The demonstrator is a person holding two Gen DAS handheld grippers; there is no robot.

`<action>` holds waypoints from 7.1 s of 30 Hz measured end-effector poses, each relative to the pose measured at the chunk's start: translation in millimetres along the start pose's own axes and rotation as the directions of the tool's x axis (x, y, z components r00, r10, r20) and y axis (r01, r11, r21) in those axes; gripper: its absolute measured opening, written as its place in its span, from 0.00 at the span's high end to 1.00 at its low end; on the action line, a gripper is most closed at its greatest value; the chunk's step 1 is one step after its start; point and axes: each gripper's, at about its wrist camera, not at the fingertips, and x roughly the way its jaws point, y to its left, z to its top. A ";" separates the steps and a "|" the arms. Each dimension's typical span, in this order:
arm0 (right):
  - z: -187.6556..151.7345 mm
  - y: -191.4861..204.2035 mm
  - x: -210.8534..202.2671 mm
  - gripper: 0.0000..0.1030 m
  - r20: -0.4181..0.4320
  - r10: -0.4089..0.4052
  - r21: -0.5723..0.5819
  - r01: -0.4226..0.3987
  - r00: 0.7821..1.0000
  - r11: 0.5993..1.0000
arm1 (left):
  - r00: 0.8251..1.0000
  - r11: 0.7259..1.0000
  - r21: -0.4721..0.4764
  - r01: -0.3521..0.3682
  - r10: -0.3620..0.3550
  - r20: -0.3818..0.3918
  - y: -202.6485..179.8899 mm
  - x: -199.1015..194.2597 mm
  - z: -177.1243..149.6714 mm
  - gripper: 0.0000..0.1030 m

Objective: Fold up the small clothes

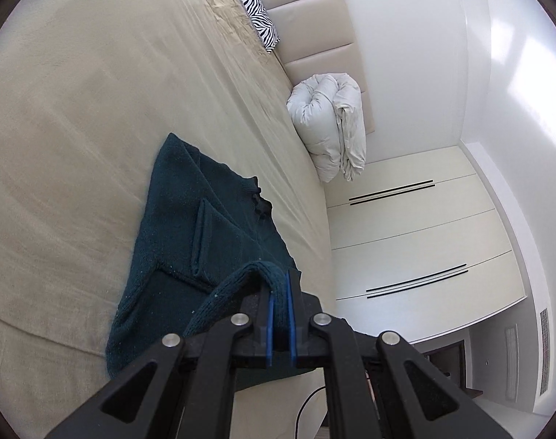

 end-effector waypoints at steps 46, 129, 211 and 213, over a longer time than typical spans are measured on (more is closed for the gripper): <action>57.9 -10.5 142.8 0.33 -0.012 -0.213 -0.092 0.211 0.977 0.973 | 0.945 0.925 0.191 -0.327 0.321 0.061 26.3 63.9 38.1 0.37; -44.1 -50.1 77.1 0.94 -0.108 -0.332 -0.224 0.303 0.937 0.926 | 0.779 0.660 0.454 -0.599 0.610 0.141 30.1 40.5 -80.2 0.58; -89.0 -3.4 112.2 0.76 -0.036 0.181 0.154 -0.173 0.983 0.973 | 0.889 0.753 0.488 -0.441 0.441 0.121 -31.4 120.6 -60.8 0.39; -106.6 22.6 129.0 0.76 -0.094 0.230 0.130 -0.217 0.969 0.967 | 0.900 0.767 0.502 -0.400 0.432 0.058 -28.0 126.1 -85.5 0.39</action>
